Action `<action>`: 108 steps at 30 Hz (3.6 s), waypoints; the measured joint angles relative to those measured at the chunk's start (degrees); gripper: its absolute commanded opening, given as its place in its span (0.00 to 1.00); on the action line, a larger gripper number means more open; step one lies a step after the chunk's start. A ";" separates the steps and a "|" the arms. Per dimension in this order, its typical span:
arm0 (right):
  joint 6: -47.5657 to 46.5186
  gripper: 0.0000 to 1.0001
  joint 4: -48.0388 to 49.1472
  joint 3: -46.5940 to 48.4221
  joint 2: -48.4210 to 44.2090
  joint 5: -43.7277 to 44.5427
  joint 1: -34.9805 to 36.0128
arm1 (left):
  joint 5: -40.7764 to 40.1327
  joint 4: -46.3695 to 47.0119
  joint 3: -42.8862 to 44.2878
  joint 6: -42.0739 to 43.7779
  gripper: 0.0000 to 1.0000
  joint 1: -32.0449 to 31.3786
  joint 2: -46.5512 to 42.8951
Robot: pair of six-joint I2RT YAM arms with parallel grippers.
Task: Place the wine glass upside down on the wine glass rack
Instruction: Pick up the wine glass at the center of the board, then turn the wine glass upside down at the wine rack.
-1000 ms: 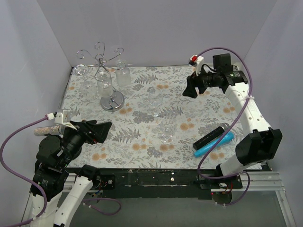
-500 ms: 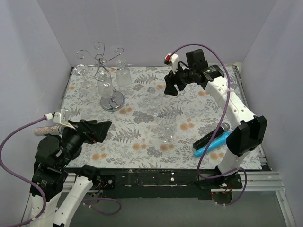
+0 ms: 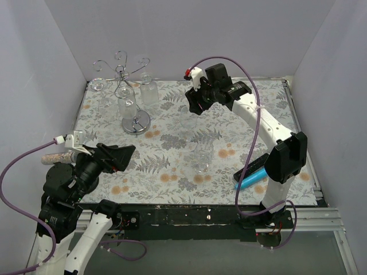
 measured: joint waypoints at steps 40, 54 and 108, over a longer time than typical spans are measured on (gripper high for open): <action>-4.00 0.01 -1.27 2.67 4.57 13.66 4.42 | -0.02 -1.60 0.00 -1.55 0.98 0.00 -1.75; -4.70 0.01 -3.58 2.64 0.17 11.13 2.78 | 5.16 3.45 -0.26 -4.09 0.98 0.00 -1.70; -2.12 0.01 -5.44 -2.14 -14.45 0.11 -12.26 | 32.00 24.50 -0.50 -13.14 0.98 0.00 16.87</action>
